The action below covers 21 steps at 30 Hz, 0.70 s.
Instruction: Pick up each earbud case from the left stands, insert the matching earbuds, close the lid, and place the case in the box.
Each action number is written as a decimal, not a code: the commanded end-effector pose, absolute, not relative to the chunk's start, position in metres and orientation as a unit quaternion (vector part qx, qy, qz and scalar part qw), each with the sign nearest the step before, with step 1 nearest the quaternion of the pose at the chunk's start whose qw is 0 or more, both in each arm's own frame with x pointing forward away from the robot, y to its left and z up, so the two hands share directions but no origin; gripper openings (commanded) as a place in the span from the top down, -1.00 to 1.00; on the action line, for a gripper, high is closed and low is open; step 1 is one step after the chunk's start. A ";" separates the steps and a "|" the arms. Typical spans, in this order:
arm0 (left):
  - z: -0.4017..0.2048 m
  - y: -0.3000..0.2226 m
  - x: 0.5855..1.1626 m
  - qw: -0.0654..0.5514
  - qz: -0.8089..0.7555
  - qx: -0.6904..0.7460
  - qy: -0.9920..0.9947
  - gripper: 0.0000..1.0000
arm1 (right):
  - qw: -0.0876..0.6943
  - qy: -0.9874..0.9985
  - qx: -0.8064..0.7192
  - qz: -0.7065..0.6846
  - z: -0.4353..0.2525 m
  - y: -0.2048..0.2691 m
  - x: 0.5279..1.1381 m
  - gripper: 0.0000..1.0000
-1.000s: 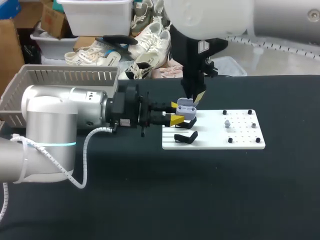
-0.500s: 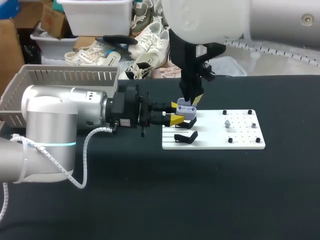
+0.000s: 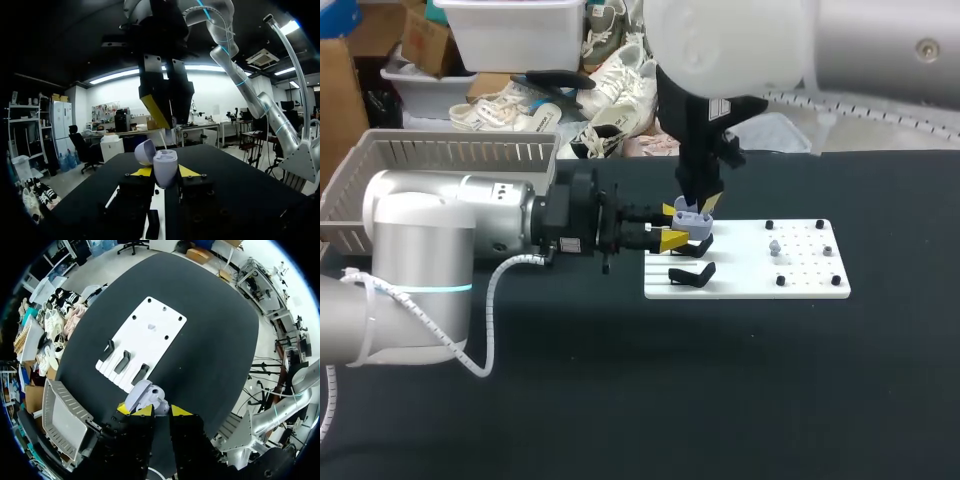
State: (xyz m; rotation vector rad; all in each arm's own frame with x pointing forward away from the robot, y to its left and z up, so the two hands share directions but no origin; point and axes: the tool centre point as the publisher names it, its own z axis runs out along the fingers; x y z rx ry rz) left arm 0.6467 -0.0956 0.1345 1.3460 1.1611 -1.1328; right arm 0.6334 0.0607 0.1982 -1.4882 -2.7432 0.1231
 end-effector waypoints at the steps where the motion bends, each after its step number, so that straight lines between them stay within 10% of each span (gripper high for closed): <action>1: 0.134 -0.096 0.647 0.495 -0.467 0.555 0.479 1.00 | 0.008 -0.878 -0.477 0.040 0.194 0.062 0.634 1.00; 21: 0.134 -0.096 0.647 0.495 -0.467 0.555 0.479 1.00 | 0.006 -0.877 -0.477 0.050 0.188 0.060 0.643 1.00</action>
